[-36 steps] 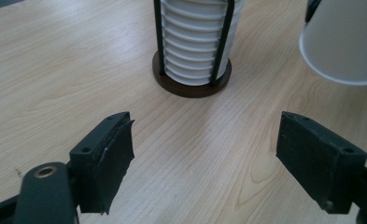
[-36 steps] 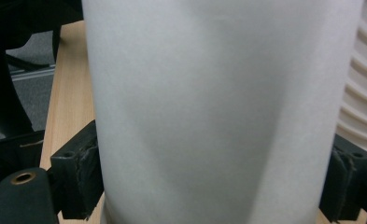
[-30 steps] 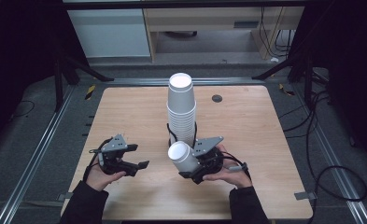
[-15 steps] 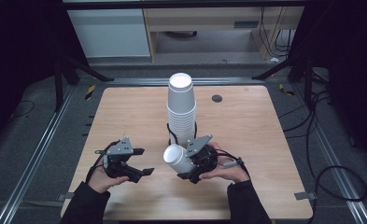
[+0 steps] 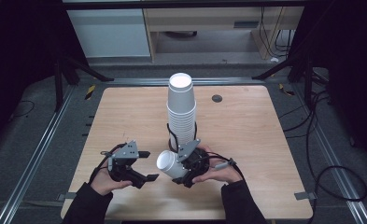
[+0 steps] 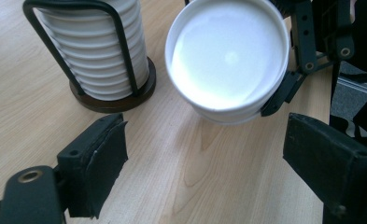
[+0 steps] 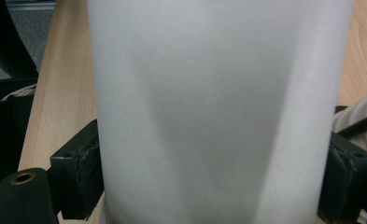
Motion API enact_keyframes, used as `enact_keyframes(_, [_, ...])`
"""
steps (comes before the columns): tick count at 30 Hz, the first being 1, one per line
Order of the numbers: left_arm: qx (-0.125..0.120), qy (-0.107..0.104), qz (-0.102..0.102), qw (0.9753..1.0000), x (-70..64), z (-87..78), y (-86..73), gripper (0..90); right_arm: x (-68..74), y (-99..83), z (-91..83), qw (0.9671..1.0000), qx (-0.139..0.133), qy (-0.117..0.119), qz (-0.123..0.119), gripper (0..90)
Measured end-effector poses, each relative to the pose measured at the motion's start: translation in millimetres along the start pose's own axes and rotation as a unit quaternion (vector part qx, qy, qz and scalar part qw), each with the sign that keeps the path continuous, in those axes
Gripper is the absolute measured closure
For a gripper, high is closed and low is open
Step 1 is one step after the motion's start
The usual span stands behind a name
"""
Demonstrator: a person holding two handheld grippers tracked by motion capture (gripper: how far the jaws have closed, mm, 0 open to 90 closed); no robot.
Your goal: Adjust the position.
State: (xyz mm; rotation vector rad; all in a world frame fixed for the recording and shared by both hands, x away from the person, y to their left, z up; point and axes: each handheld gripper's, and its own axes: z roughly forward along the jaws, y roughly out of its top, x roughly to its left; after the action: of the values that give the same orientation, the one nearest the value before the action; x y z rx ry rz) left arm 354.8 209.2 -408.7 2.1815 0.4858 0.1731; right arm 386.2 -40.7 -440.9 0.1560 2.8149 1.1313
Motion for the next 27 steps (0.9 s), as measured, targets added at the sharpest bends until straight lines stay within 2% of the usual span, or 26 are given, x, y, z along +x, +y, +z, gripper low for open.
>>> enact_keyframes(7, [0.01,-0.011,0.009,0.9998,-3.4,7.5,3.5,12.3,3.8,3.7,6.9,0.9999,0.008,0.004,-0.014,13.4])
enact_keyframes(15, [0.016,-0.032,0.009,0.9993,-3.9,16.9,9.5,11.4,7.2,8.3,12.7,0.9997,0.01,0.009,-0.023,13.4])
enact_keyframes(27, [0.038,-0.044,0.009,0.9983,-6.0,30.1,12.6,11.2,10.8,16.7,20.3,0.9991,0.018,0.007,-0.039,13.4])
